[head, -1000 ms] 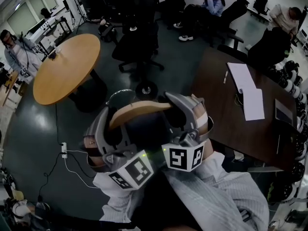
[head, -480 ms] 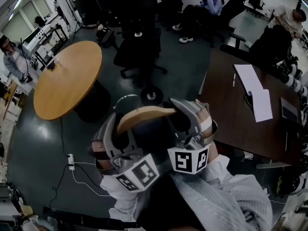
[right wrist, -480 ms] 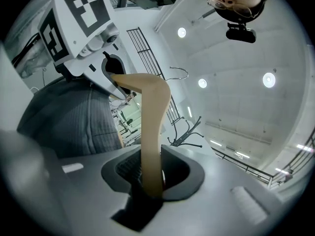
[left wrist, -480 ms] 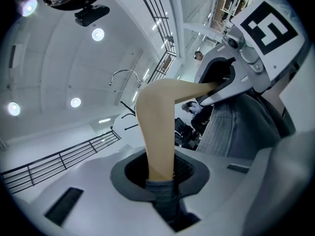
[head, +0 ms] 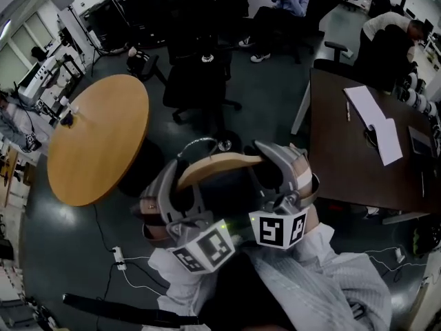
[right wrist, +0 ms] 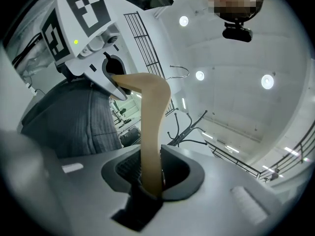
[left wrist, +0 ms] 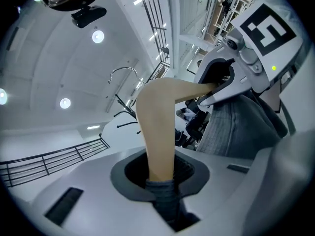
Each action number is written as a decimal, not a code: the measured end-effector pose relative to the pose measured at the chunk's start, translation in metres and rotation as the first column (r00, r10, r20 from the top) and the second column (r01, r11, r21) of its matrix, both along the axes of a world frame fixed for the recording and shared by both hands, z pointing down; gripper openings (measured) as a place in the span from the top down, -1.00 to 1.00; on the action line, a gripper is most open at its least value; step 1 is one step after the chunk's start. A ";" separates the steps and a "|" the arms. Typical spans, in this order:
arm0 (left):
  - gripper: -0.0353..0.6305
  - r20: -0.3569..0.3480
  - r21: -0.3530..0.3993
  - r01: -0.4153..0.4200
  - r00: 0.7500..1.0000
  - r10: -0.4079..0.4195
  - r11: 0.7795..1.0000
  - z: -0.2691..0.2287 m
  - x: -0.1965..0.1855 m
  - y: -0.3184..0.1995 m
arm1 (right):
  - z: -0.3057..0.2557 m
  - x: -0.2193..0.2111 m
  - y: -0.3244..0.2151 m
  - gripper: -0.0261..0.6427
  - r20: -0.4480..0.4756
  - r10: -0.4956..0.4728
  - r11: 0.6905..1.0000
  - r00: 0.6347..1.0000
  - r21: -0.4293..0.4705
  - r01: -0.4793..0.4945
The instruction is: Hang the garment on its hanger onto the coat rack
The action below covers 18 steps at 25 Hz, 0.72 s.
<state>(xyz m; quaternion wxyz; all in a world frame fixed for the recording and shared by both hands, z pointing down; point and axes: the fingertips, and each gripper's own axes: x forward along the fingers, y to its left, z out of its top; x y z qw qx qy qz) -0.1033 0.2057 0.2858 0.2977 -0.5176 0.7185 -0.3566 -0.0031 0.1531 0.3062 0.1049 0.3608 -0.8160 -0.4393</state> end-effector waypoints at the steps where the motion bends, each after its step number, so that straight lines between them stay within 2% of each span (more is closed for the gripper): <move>1: 0.71 0.002 -0.002 -0.010 1.000 0.010 1.000 0.000 -0.011 -0.006 | 0.000 -0.011 -0.005 0.65 -0.002 0.010 1.000 1.000 -0.004 -0.010; 5: 0.71 0.012 -0.014 -0.040 0.999 0.040 0.999 0.000 -0.047 -0.034 | 0.003 -0.046 -0.029 0.65 -0.028 0.048 0.999 0.998 -0.021 -0.048; 18: 0.71 0.012 -0.042 -0.049 0.999 0.050 0.998 0.017 -0.096 -0.141 | 0.021 -0.095 -0.136 0.66 -0.026 0.053 0.997 0.998 -0.046 -0.055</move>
